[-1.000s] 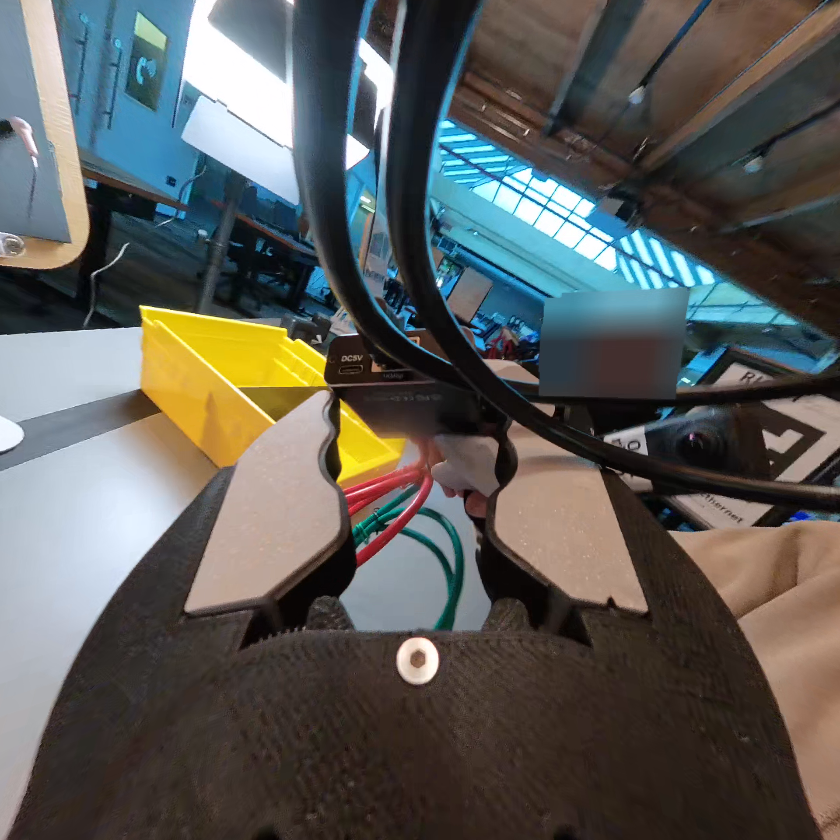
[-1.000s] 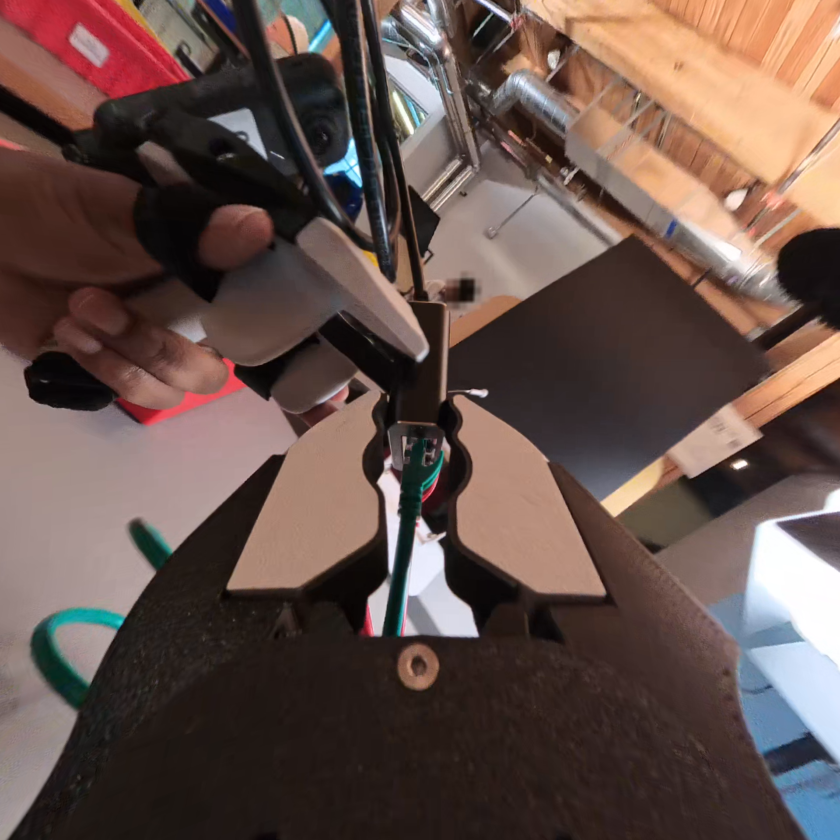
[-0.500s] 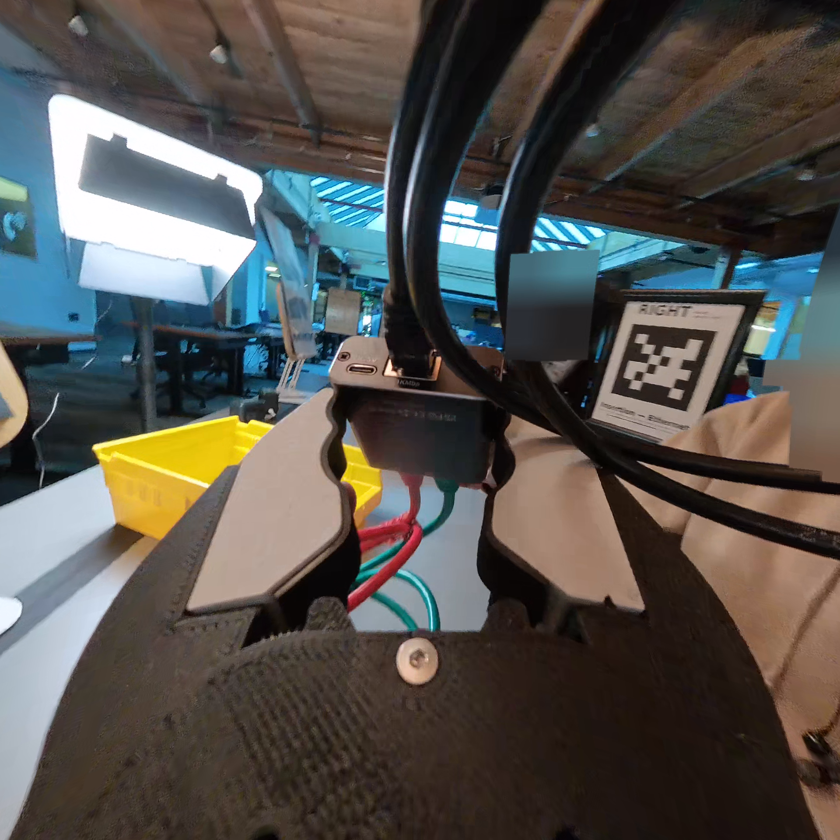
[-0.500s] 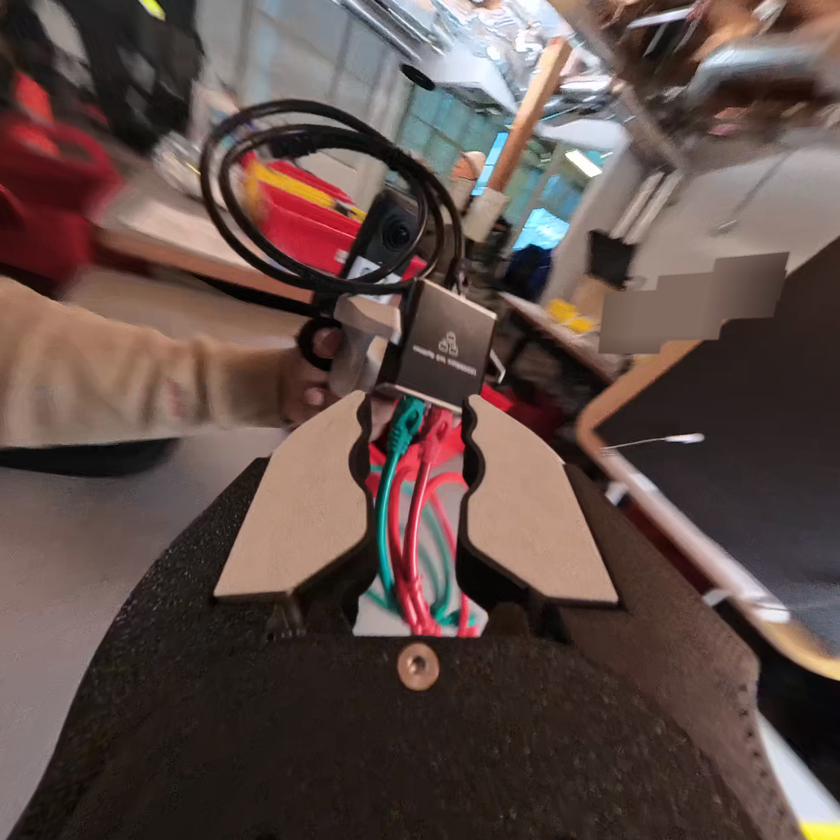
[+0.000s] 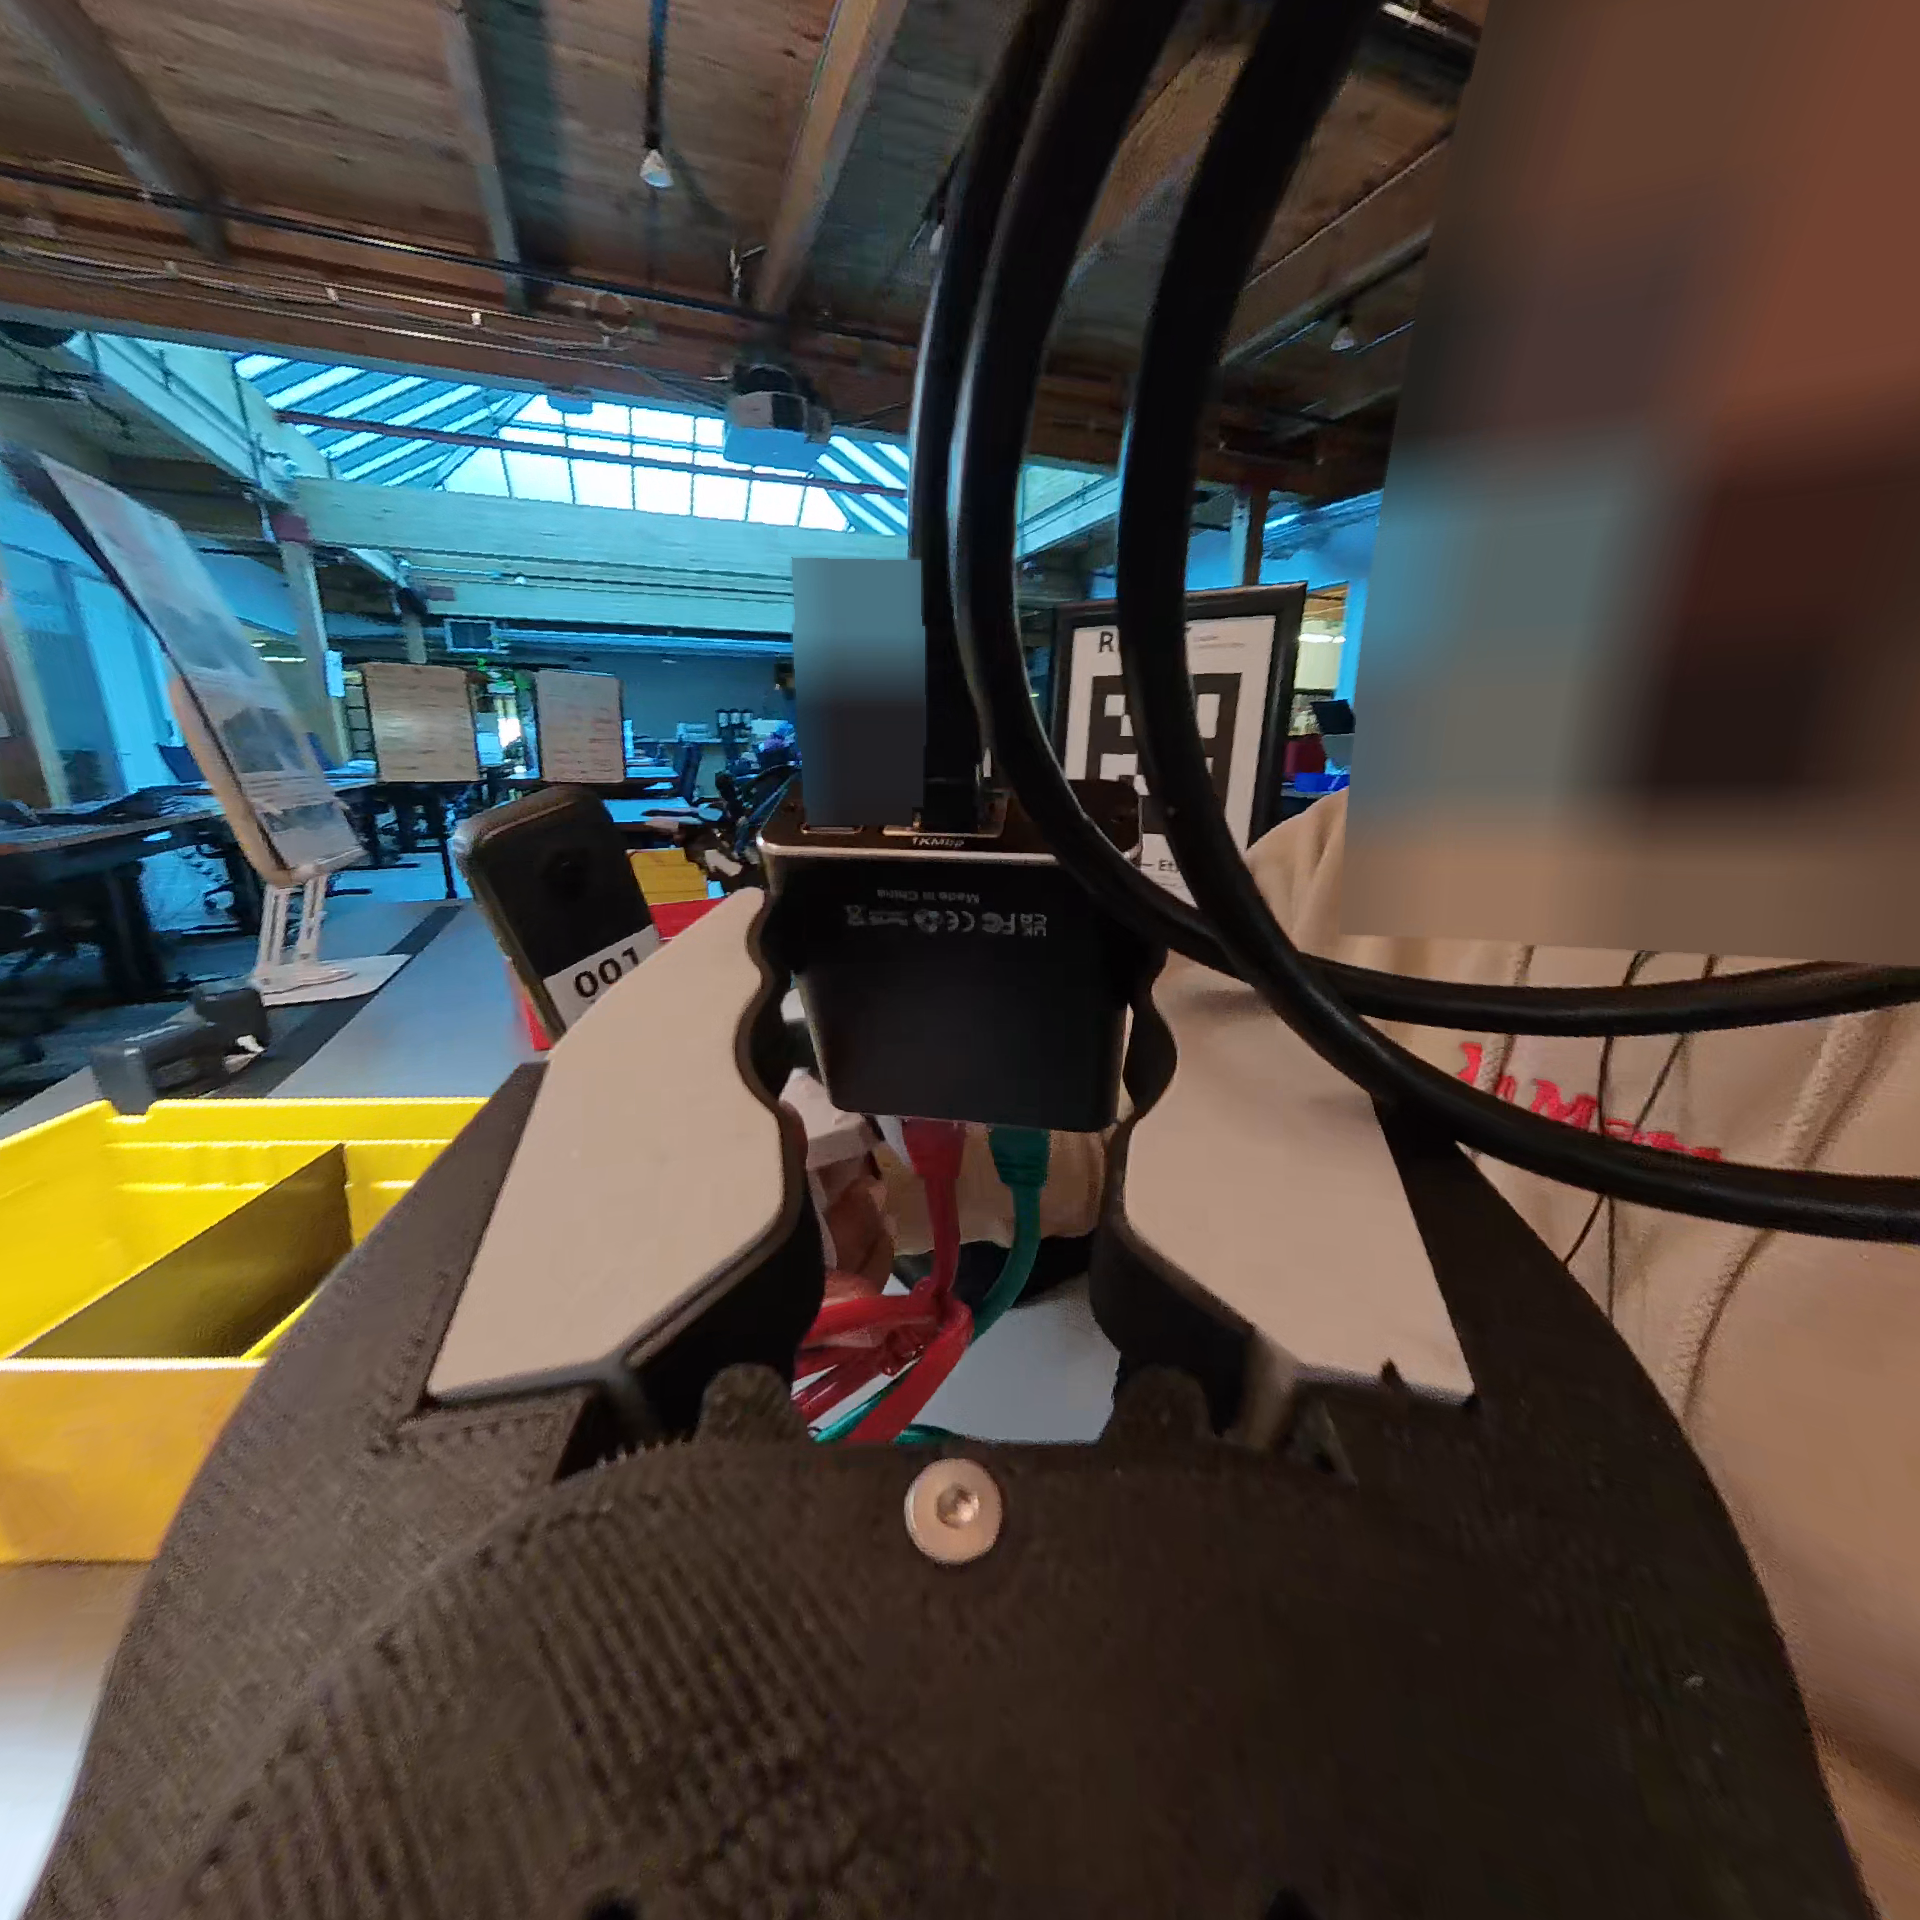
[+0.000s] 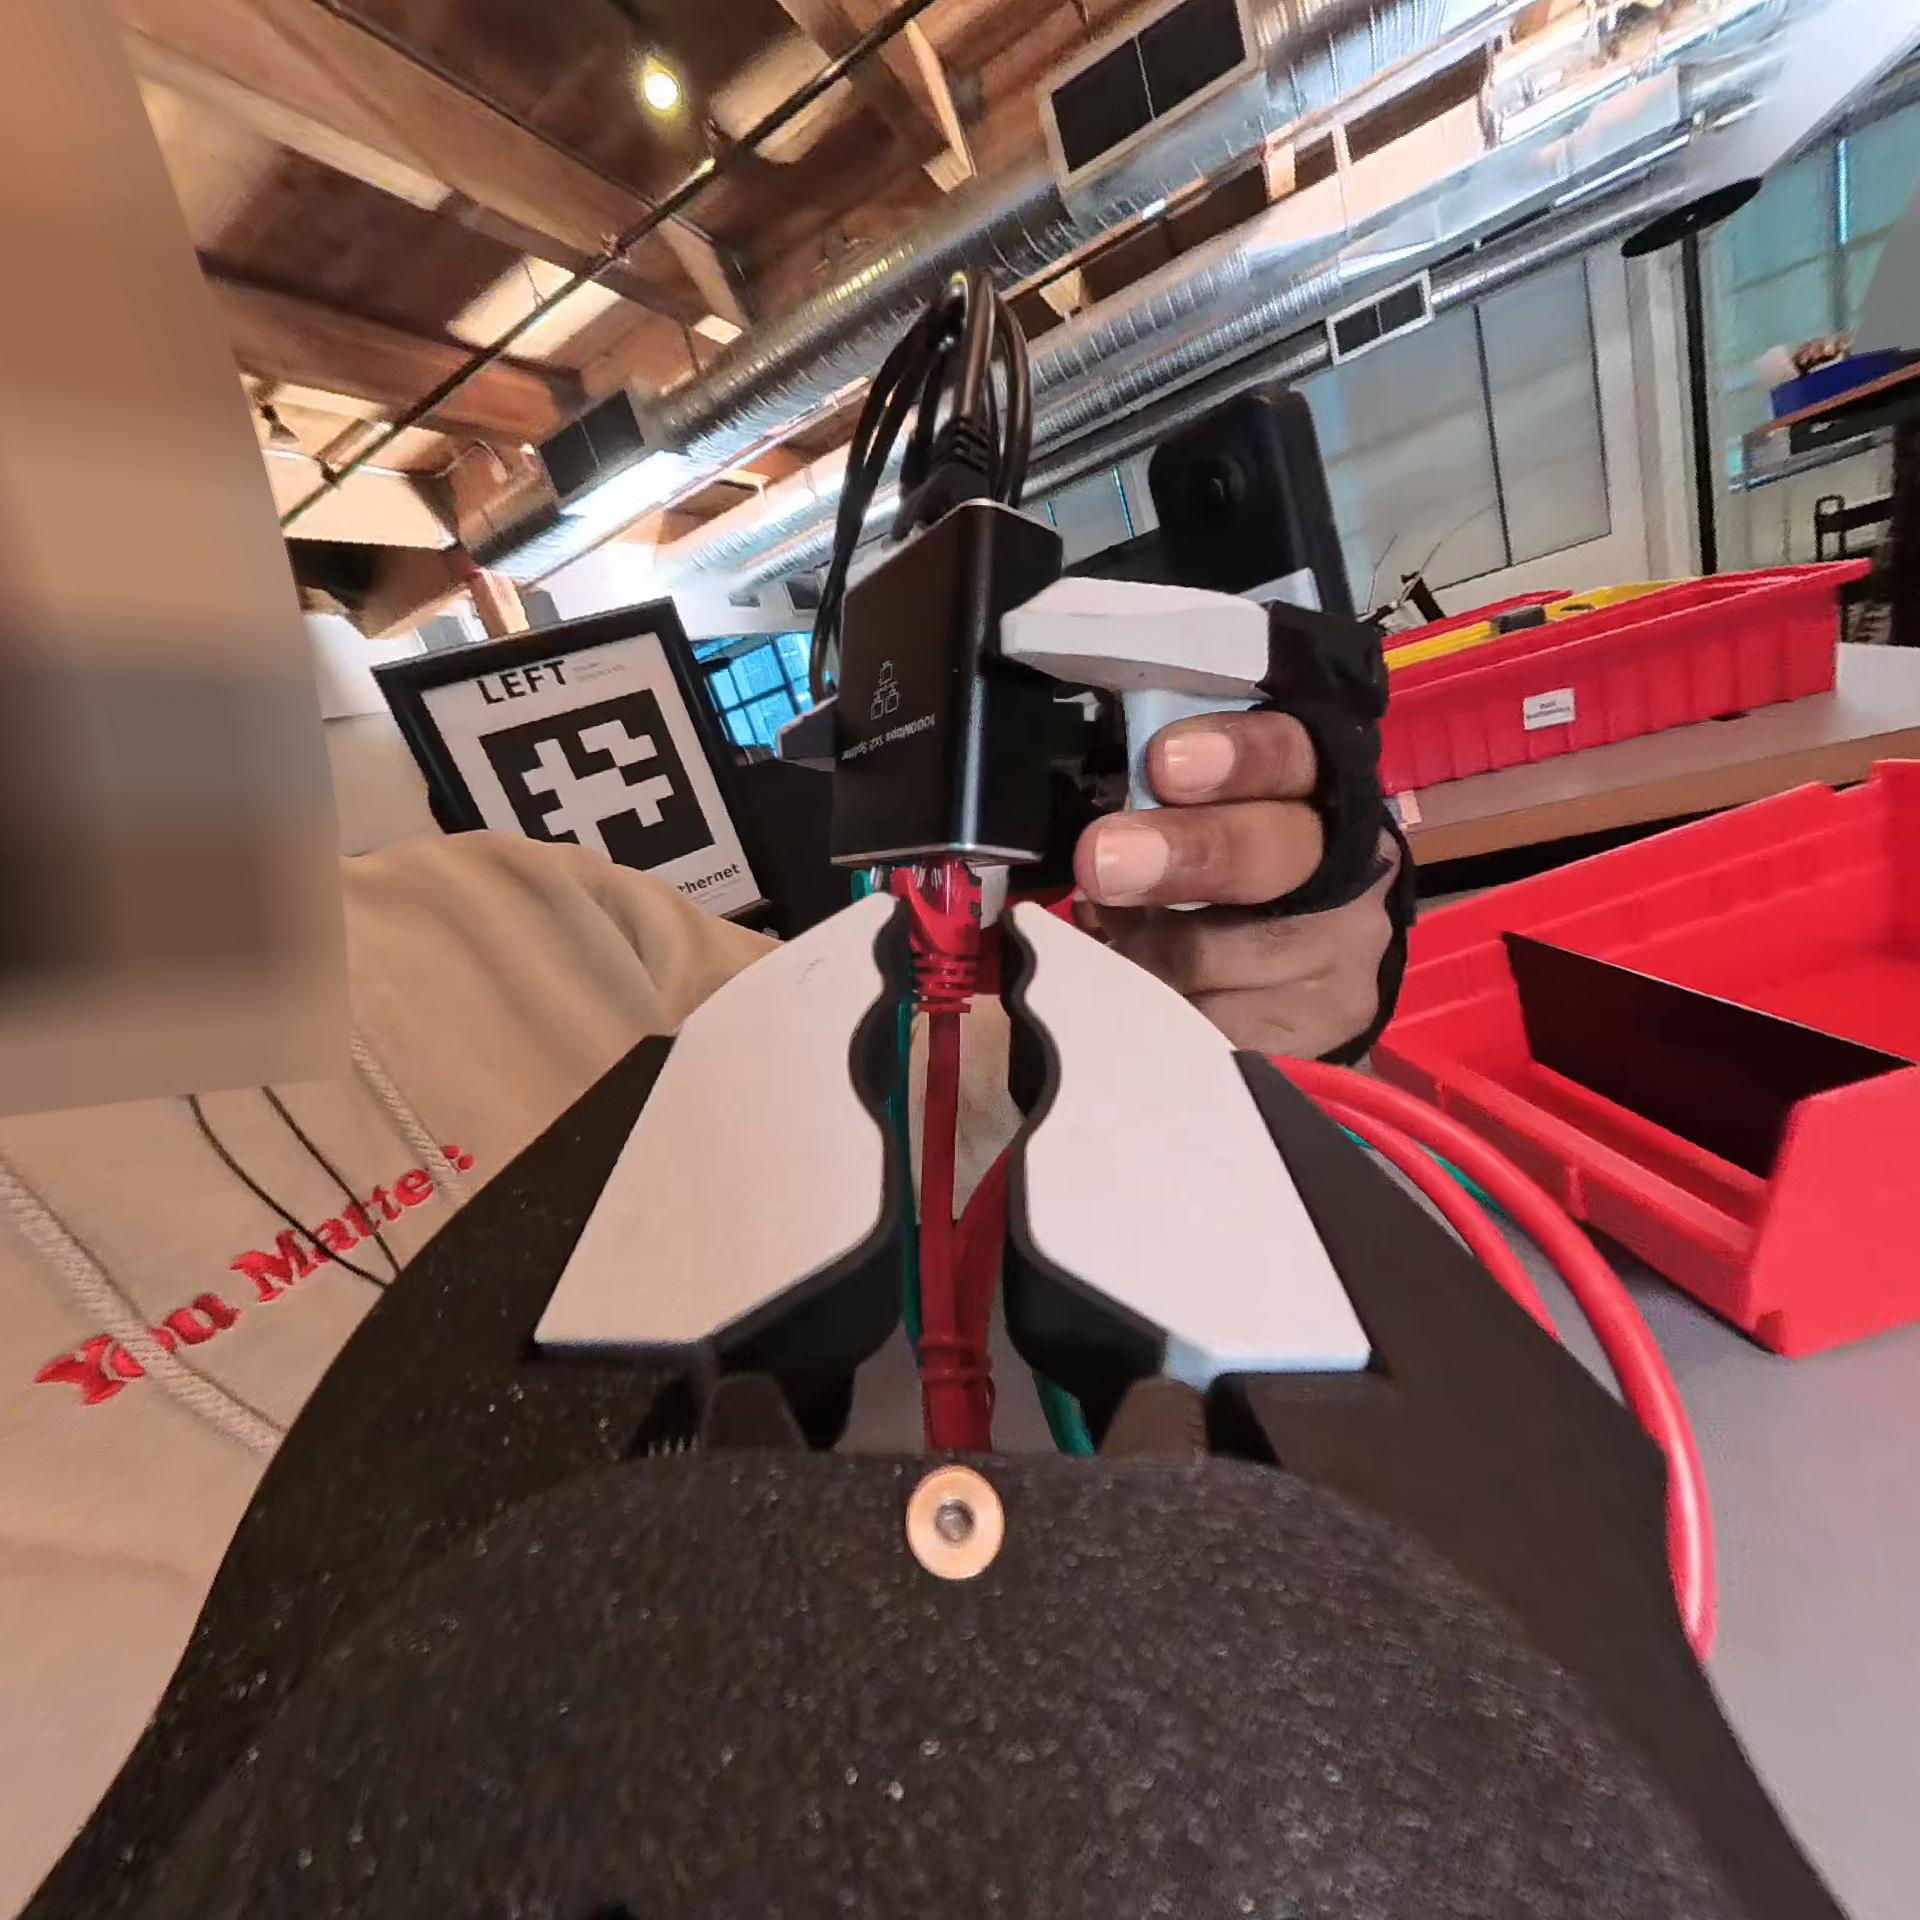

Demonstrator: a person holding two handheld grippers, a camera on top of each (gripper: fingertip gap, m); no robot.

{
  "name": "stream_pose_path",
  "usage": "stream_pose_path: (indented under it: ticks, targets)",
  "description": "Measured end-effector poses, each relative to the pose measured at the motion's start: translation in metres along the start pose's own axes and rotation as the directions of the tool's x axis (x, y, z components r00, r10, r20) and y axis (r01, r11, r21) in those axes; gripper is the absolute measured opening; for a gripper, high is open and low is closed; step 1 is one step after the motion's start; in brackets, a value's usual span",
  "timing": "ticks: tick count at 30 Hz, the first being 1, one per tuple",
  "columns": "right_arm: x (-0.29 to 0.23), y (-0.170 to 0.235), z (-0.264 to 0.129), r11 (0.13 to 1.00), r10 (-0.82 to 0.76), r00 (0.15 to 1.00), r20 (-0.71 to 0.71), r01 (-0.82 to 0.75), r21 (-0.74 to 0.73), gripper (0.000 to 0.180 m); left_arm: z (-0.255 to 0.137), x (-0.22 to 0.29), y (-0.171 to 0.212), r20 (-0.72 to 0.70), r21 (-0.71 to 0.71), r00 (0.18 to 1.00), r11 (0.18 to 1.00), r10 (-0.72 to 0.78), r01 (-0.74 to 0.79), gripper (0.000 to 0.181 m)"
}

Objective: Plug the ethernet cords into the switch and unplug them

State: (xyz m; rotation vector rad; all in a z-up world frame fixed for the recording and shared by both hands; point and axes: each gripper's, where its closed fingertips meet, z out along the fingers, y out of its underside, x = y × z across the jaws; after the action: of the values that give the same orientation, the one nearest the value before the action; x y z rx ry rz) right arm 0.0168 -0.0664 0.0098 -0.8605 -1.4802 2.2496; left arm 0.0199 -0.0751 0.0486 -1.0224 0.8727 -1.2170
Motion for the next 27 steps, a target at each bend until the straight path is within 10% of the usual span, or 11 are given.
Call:
stream_pose_path:
  ticks: [12, 27]
  targets:
    - [-0.018, 0.019, 0.013, 0.989, -0.070, 0.996, 0.062, 0.077, -0.129, 0.016, 0.005, 0.018, 0.007, -0.124, -0.029, 0.992, 0.999, -0.034, 0.030, 0.063]
    - [-0.022, 0.005, 0.026, 0.998, 0.026, 0.995, 0.096, -0.032, 0.062, 0.014, -0.001, 0.023, -0.004, -0.163, 0.008, 0.985, 0.998, -0.064, 0.066, 0.062]
